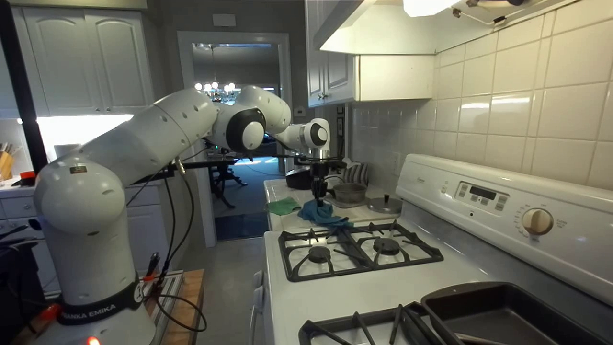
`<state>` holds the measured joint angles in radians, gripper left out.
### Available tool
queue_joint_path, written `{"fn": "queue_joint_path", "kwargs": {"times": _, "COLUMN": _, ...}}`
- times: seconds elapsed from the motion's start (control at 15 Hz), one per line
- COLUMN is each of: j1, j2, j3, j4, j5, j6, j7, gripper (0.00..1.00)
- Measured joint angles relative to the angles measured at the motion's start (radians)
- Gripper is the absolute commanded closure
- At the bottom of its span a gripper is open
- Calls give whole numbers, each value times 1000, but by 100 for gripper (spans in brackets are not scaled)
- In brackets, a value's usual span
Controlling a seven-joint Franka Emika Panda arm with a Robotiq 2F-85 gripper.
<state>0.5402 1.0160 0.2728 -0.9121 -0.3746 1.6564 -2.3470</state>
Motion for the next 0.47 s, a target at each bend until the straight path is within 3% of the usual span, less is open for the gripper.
{"fn": "queue_joint_path", "kwargs": {"times": 0.07, "j1": 0, "j2": 0, "j3": 0, "j4": -1, "j5": 0, "j6": 0, "j7": 0, "gripper": 47}}
{"fn": "queue_joint_path", "kwargs": {"times": 0.47, "j1": -2, "j2": 0, "j3": -2, "j4": -1, "j5": 0, "j6": 0, "j7": 0, "gripper": 47}}
